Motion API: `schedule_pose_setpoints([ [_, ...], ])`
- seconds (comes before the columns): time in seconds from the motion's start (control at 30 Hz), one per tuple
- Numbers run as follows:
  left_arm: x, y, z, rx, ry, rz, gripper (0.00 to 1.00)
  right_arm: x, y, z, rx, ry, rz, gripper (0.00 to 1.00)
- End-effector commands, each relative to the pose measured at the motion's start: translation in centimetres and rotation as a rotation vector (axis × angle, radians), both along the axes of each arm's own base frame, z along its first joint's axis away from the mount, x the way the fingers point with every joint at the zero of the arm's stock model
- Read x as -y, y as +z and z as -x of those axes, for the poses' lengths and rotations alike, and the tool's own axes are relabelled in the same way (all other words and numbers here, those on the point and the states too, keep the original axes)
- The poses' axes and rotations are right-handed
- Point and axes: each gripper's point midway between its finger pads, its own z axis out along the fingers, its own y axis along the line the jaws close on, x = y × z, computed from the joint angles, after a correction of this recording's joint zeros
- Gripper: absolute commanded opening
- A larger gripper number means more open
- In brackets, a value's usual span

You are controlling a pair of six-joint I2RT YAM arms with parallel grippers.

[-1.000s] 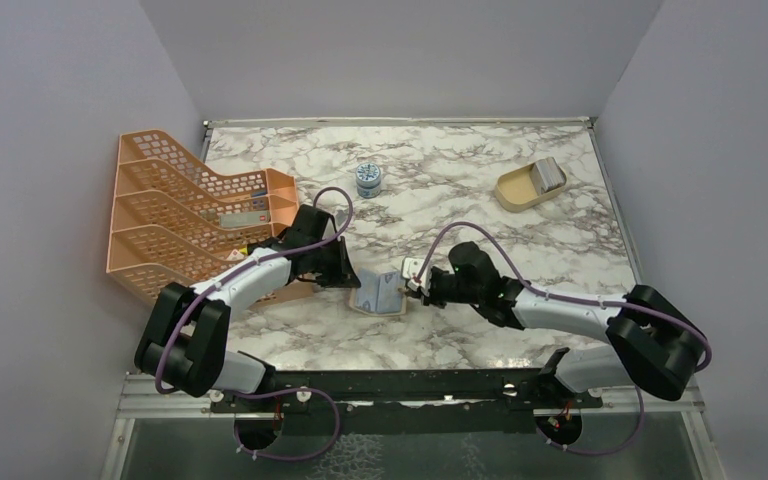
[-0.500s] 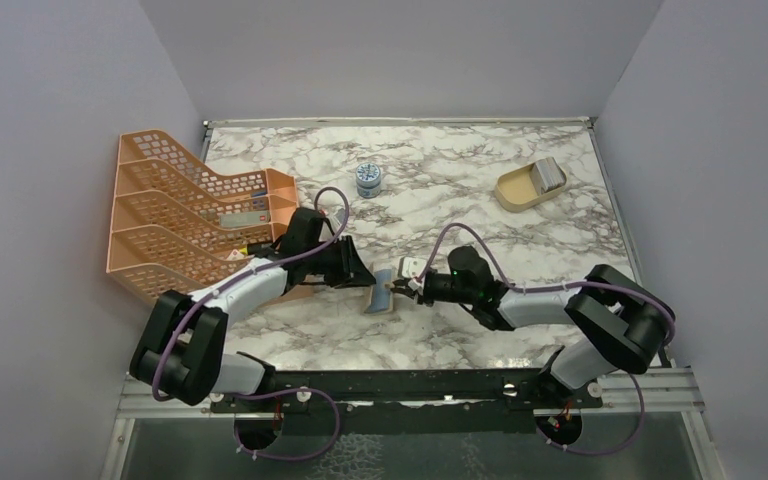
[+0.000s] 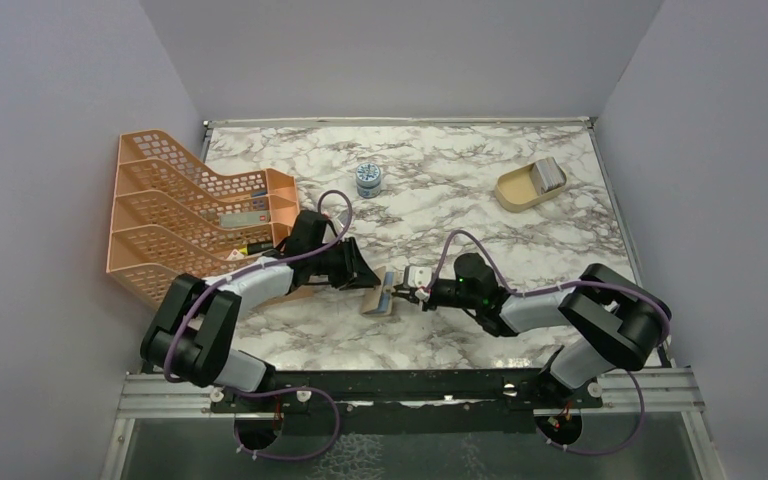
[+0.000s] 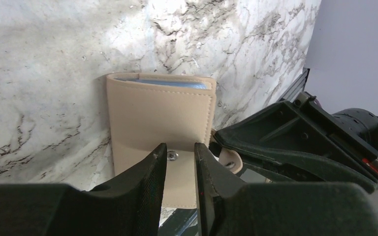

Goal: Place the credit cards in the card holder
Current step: Close the card holder at the center of the board.

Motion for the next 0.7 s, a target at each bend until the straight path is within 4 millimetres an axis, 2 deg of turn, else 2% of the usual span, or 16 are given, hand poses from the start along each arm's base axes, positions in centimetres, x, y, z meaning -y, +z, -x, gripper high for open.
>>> schedule_pose_setpoints([
  [0.0,-0.1,-1.0,-0.6,0.0,0.022,-0.025,0.29,-0.5,1.4,0.6,0.064,0.056,-0.044,0.12],
  [0.13,0.1,-1.4,-0.9,0.004,0.026,-0.04,0.25,-0.5,1.1,0.5,0.064,0.055,-0.017,0.15],
  [0.3,0.2,-2.2,-1.0,-0.005,0.035,-0.067,0.24,-0.1,1.4,-0.3,0.025,-0.008,0.0,0.31],
  [0.37,0.1,-2.8,-0.9,-0.016,0.04,-0.091,0.24,-0.1,1.9,-0.8,-0.016,-0.05,0.006,0.34],
  [0.53,-0.6,-3.3,-1.0,0.004,0.061,-0.162,0.26,0.6,3.3,-0.6,-0.174,-0.148,-0.024,0.37],
  [0.67,-1.0,-2.9,-1.3,0.033,0.073,-0.19,0.31,1.0,4.6,0.4,-0.409,-0.243,-0.08,0.38],
])
